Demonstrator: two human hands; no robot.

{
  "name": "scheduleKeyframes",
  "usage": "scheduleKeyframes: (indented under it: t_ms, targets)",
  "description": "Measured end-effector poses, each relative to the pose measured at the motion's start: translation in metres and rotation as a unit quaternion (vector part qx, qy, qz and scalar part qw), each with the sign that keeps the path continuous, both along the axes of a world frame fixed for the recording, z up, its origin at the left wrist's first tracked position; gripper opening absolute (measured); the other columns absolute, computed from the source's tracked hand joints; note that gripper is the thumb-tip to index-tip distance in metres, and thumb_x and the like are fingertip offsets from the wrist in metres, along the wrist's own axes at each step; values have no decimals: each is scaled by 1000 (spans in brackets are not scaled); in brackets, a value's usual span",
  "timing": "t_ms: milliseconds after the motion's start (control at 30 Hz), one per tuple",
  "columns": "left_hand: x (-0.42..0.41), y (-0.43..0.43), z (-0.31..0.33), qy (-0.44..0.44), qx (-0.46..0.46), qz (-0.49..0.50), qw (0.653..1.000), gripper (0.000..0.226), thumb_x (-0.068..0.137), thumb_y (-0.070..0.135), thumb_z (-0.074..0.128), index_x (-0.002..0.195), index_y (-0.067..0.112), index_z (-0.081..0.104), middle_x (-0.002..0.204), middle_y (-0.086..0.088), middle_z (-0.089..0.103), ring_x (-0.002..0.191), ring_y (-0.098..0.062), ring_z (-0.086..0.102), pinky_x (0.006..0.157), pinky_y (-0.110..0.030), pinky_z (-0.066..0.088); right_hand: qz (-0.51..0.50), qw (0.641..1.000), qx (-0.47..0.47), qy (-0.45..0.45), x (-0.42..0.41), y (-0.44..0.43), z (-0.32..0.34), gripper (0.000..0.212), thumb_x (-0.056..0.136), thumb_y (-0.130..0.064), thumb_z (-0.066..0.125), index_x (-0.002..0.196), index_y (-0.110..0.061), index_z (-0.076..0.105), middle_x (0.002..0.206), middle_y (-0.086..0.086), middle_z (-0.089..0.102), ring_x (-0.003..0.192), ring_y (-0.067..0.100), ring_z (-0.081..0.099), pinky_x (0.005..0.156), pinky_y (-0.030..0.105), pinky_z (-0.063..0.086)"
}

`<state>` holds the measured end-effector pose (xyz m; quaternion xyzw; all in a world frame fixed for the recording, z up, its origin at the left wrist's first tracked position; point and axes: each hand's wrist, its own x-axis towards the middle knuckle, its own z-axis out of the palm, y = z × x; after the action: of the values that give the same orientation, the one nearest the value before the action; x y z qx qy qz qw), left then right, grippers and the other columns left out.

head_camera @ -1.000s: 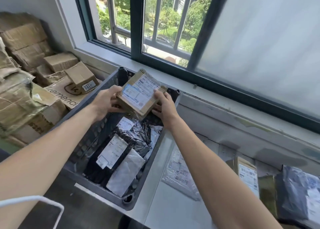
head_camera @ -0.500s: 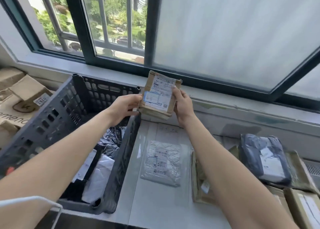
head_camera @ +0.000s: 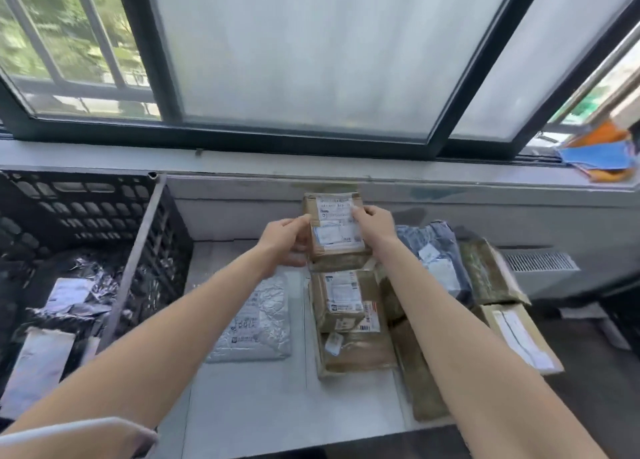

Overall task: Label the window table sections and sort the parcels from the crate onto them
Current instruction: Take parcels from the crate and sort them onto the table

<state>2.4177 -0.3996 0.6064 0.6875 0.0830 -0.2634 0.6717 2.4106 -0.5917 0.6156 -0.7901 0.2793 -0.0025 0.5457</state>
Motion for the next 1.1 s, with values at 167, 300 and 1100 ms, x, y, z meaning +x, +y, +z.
scheduleKeyframes:
  t_ms: [167,300,1100]
  targets:
    - [-14,-25,-23,14,55,-29,998,45,89,38,68,126,12,60,102,-5,73,87,-19,70,57,-32,58,9,998,-16,60,-16,-24,-34,31,96,-26,56,111,0,66,112,18,69,81,21,62,72,36,51]
    - [-17,-30,-35,31,73,-34,996,41,91,35,66,125,13,60,103,-4,73,82,-18,70,64,-34,59,5,997,15,81,-21,-26,-54,20,93,-27,58,104,-12,65,109,13,70,90,23,67,85,40,57]
    - [-3,-17,-47,34,137,-28,990,60,93,57,52,134,13,52,122,-9,61,100,-23,65,83,-42,55,23,989,-143,38,-18,-16,-41,60,95,-39,52,147,-13,40,143,8,49,129,27,49,101,41,42]
